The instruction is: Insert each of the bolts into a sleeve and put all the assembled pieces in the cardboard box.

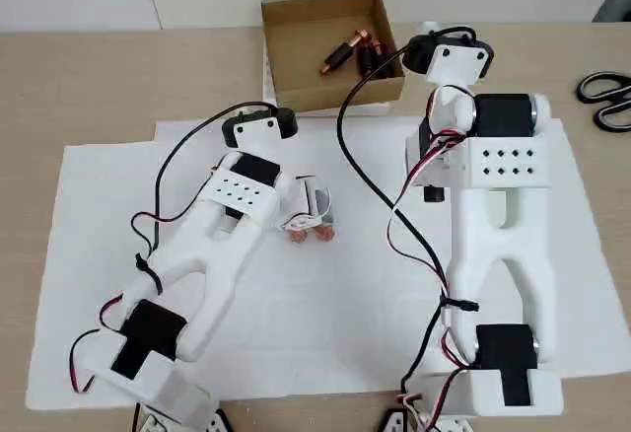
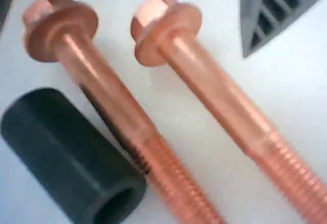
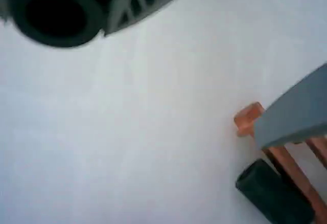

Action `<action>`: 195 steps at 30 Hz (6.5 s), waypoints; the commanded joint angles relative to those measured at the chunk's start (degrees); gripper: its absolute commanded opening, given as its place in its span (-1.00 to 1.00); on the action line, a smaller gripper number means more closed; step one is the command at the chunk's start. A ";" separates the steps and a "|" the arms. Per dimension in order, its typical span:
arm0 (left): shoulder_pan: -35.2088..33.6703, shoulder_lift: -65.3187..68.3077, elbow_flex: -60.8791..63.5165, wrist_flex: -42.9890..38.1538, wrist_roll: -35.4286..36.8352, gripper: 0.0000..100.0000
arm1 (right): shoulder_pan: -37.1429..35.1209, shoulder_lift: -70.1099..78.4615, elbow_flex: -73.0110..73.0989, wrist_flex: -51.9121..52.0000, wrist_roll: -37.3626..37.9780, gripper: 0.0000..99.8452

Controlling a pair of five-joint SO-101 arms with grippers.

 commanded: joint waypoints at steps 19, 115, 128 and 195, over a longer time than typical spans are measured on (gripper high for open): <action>-2.29 -0.18 1.63 -4.40 0.26 -0.41 | 0.48 -2.59 -0.26 -0.48 0.62 -0.99; -5.71 10.37 -27.21 23.30 -83.43 -0.76 | 3.30 -2.95 -0.26 -0.04 1.76 -0.99; -5.63 10.64 -35.47 23.12 -26.81 -0.76 | 3.21 -2.68 -0.26 -0.40 1.67 -0.99; -1.23 25.58 -35.03 29.98 12.66 -0.72 | 4.53 -2.68 -0.26 -0.04 1.76 -0.99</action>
